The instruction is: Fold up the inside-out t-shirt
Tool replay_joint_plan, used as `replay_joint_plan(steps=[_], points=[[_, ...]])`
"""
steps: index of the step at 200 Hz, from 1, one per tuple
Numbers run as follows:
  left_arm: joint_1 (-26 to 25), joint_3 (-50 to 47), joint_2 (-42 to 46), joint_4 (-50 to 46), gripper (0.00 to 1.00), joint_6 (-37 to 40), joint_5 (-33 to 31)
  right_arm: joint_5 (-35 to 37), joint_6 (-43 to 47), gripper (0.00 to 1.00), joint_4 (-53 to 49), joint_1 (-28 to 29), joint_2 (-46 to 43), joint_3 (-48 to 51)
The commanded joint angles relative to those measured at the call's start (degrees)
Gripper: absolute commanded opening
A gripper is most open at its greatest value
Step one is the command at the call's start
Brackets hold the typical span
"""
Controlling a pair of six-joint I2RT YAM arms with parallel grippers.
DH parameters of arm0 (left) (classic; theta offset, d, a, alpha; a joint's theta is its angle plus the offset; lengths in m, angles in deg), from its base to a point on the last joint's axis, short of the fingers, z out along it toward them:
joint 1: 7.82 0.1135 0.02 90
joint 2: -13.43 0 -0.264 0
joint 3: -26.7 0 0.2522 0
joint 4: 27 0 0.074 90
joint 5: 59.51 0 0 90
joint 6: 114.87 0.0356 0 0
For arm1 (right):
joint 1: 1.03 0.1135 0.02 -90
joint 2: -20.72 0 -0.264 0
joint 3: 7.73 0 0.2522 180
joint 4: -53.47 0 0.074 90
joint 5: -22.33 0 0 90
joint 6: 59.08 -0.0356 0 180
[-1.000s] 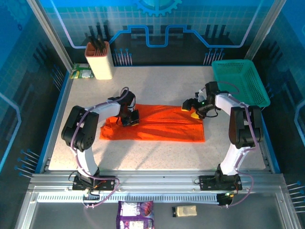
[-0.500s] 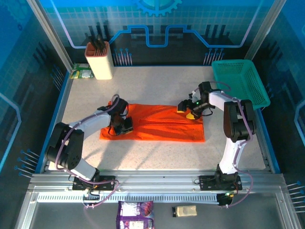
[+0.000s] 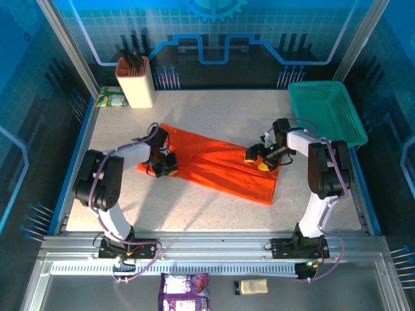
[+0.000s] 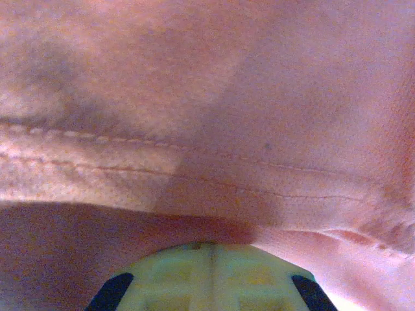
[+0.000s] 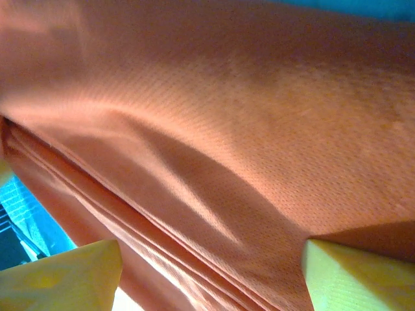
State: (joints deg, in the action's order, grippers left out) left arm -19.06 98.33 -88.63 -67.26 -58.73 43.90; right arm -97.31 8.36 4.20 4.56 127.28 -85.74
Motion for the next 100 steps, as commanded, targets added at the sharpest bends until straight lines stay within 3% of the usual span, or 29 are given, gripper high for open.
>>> replay_joint_plan(steps=[1, 52, 100], points=[[2.0, 7.6, -7.6, -1.7, 0.03, 4.8, -1.1, 0.3, -1.6, 0.75, -2.5, 0.6, -3.2, 4.7], [1.9, 37.3, -27.6, -8.0, 0.03, 5.4, 2.6, -1.2, -9.9, 0.75, 2.6, 9.8, -10.0, 13.5], [0.7, 64.3, -45.5, -10.3, 0.02, 2.1, 9.7, -4.3, -25.6, 0.75, 18.5, 21.0, -7.9, 16.7]])
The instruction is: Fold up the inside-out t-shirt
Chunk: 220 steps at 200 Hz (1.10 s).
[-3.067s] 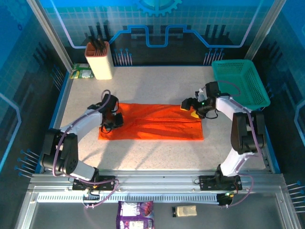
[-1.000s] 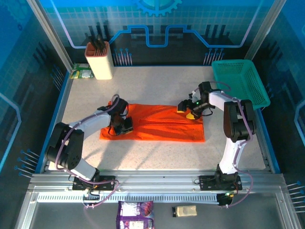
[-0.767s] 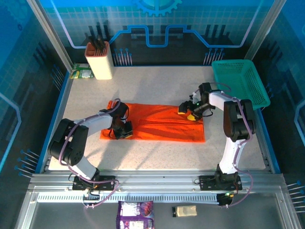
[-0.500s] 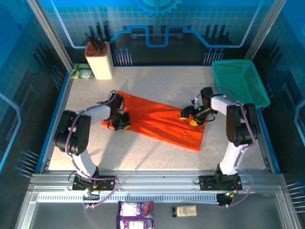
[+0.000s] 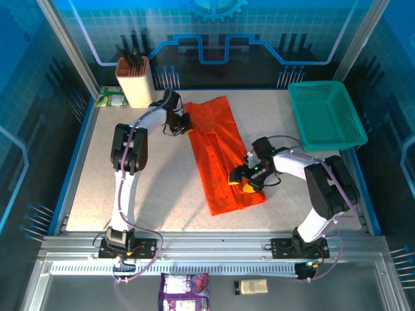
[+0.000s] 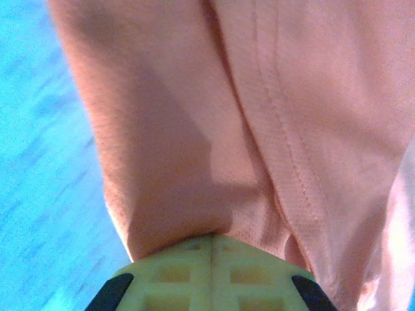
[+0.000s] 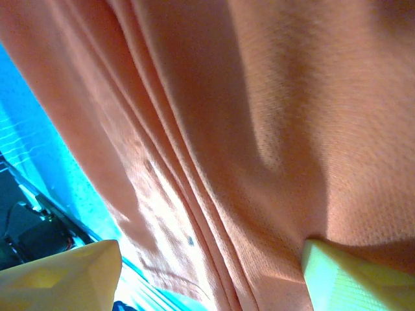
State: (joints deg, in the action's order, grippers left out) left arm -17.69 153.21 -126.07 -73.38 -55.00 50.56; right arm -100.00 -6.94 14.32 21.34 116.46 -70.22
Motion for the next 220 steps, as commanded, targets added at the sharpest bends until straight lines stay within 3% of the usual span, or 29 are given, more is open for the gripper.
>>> replay_joint_plan(steps=[1, 22, 42, 75, 100, 132, 177, 220], points=[[-0.7, 9.9, -8.4, -4.3, 0.02, -1.6, 3.2, -1.8, -10.5, 0.75, 8.7, 4.4, 3.0, 1.1], [-1.3, 19.4, -14.3, -5.1, 0.02, -2.4, 5.1, -3.2, -13.3, 0.75, 11.5, 6.5, 5.2, -1.4], [-1.2, 22.7, -16.6, -2.3, 0.02, -3.7, 6.5, -4.1, -13.8, 0.75, 11.9, 6.7, 4.1, -5.0], [-1.3, 23.8, -13.0, -2.9, 0.02, -2.8, 6.7, -3.7, -8.9, 0.75, 5.2, 4.1, -0.1, -9.5], [-1.7, 15.4, -2.8, -3.6, 0.03, -0.4, 5.3, -4.9, -5.9, 0.75, 4.1, -1.1, 0.6, -13.4], [-3.6, 1.6, 10.5, -4.2, 0.03, 2.3, 2.0, -10.9, -5.0, 0.73, 7.9, -5.8, 9.0, -23.9], [-9.2, -20.5, 25.3, -3.5, 0.03, 1.2, -1.0, -18.7, -11.7, 0.66, 16.6, -6.2, 27.8, -42.8], [-15.5, -39.7, 34.5, 0.5, 0.02, -3.8, -2.6, -19.0, -13.8, 0.65, 14.4, -5.6, 43.0, -60.2]])
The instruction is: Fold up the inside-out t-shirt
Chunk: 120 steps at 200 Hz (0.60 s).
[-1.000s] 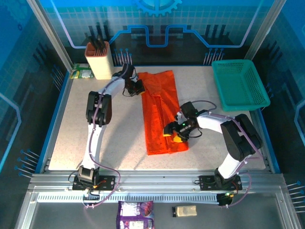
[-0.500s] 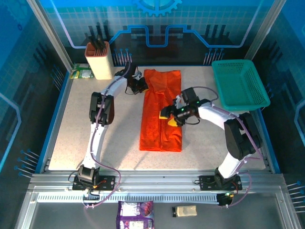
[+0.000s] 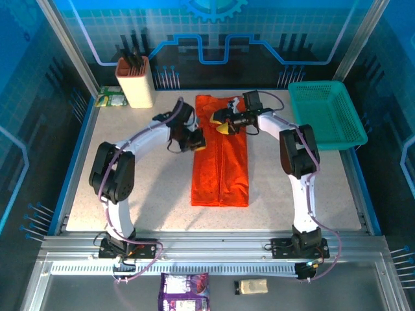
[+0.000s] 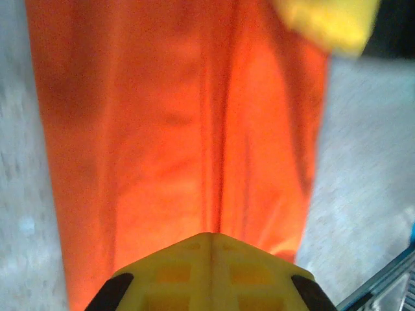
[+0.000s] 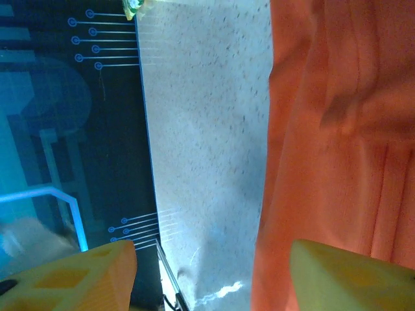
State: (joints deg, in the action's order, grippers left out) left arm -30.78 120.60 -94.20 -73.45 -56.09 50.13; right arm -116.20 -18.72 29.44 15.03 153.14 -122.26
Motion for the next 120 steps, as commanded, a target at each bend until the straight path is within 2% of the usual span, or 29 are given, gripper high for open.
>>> replay_joint_plan(steps=[1, 21, 62, 85, 120], points=[[-2.6, -7.5, 2.8, 0.7, 0.02, -2.8, -2.2, -2.7, -2.1, 0.65, -0.8, 0.8, 6.7, -8.5], [-4.2, -14.3, 5.4, 2.3, 0.02, -5.1, -3.0, -1.2, -2.1, 0.64, -3.5, 1.4, 12.2, -14.8], [-4.7, -22.7, 6.3, 3.2, 0.02, -6.0, -3.8, 10.8, 0.6, 0.63, -14.9, 1.5, 18.2, -20.6], [-4.8, -25.4, 7.9, 3.5, 0.02, -6.2, -4.0, 11.8, 1.7, 0.64, -17.5, 1.8, 19.2, -21.4], [-4.9, -24.8, 11.2, 2.9, 0.02, -6.5, -4.3, 10.7, 3.2, 0.64, -19.0, 1.5, 16.0, -24.0]])
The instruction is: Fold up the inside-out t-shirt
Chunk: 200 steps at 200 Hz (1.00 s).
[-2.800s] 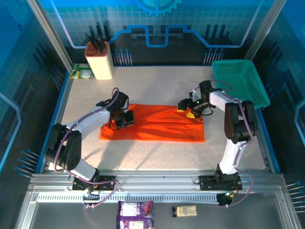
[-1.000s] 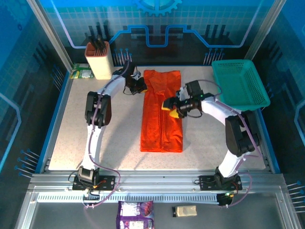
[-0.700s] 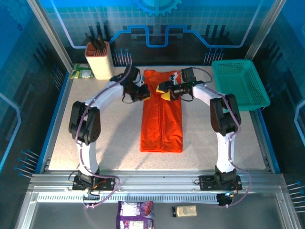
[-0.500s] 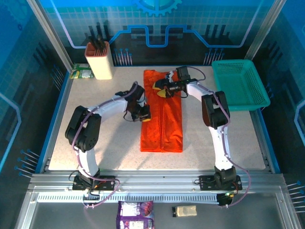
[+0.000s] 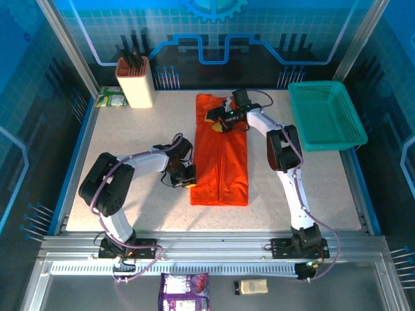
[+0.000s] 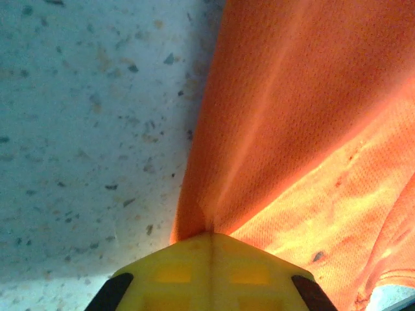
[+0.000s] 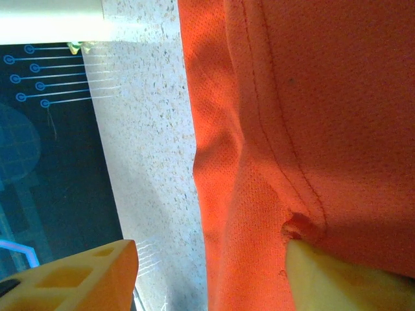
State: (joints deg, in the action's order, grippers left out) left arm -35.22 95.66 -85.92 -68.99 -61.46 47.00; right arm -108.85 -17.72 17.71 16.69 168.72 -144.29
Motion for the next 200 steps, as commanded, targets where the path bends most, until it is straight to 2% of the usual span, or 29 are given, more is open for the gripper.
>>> replay_joint_plan(steps=[1, 38, 74, 106, 141, 200], points=[[-0.4, 0.2, 3.0, -1.6, 0.02, -1.2, -1.1, 3.2, 2.3, 0.63, -7.5, -0.2, 0.3, -2.0], [-1.8, 3.9, 6.3, -3.4, 0.03, -0.9, -0.6, 2.1, 5.8, 0.65, -9.9, -1.1, -9.2, 0.7], [-5.4, 6.0, 6.1, -2.9, 0.04, -1.4, 2.3, 0.0, 7.8, 0.65, -7.4, -1.4, -20.8, 14.0], [-10.6, 6.2, 3.8, 0.2, 0.03, -3.5, 3.4, -2.0, 7.0, 0.65, -1.5, -1.3, -26.1, 26.2], [-14.9, 5.1, -1.2, 4.1, 0.03, -3.4, 2.9, -4.1, 5.1, 0.64, 5.7, -1.2, -24.7, 33.0], [-16.5, -0.5, -3.5, 5.9, 0.02, -3.8, 3.4, -3.1, 6.2, 0.63, 8.6, -2.0, -15.4, 31.5]])
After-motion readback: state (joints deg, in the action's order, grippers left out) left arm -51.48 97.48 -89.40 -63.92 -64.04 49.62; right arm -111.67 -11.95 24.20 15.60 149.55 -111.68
